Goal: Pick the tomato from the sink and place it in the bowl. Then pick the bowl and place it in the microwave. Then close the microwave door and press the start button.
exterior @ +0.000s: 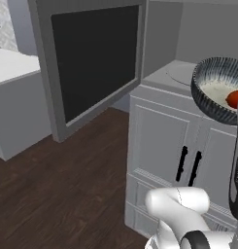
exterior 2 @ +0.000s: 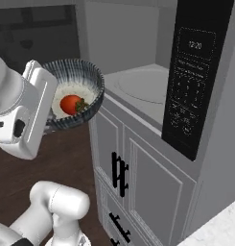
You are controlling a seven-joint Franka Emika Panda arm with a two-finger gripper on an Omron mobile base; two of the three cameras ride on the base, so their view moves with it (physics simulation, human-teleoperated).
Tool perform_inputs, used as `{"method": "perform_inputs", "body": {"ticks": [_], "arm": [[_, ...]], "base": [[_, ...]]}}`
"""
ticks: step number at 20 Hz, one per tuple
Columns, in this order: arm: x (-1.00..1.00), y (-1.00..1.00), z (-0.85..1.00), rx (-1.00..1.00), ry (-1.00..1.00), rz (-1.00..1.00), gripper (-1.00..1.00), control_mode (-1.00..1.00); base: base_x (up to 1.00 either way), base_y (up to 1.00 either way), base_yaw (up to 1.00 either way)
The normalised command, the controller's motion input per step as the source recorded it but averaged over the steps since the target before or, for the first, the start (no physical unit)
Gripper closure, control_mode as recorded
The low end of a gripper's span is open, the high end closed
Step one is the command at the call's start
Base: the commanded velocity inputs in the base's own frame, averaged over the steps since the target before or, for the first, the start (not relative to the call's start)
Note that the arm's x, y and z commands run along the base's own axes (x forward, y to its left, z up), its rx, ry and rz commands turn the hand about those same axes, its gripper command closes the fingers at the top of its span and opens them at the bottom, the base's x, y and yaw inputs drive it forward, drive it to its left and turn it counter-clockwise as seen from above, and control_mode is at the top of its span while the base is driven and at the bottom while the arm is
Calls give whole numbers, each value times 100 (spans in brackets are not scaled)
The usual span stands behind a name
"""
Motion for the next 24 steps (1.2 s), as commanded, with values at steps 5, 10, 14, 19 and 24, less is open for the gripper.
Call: {"method": "perform_inputs", "body": {"ticks": [5,10,14,19,24], "arm": [[0,0,0,0,0,0,100,100],[0,0,0,0,0,0,100,100],[0,0,0,0,0,0,100,100],[0,0,0,0,0,0,100,100],[0,0,0,0,0,0,100,100]], "base": [[40,-10,1],[8,-27,-8],[4,0,-35],[2,0,-35],[0,-3,-26]]}}
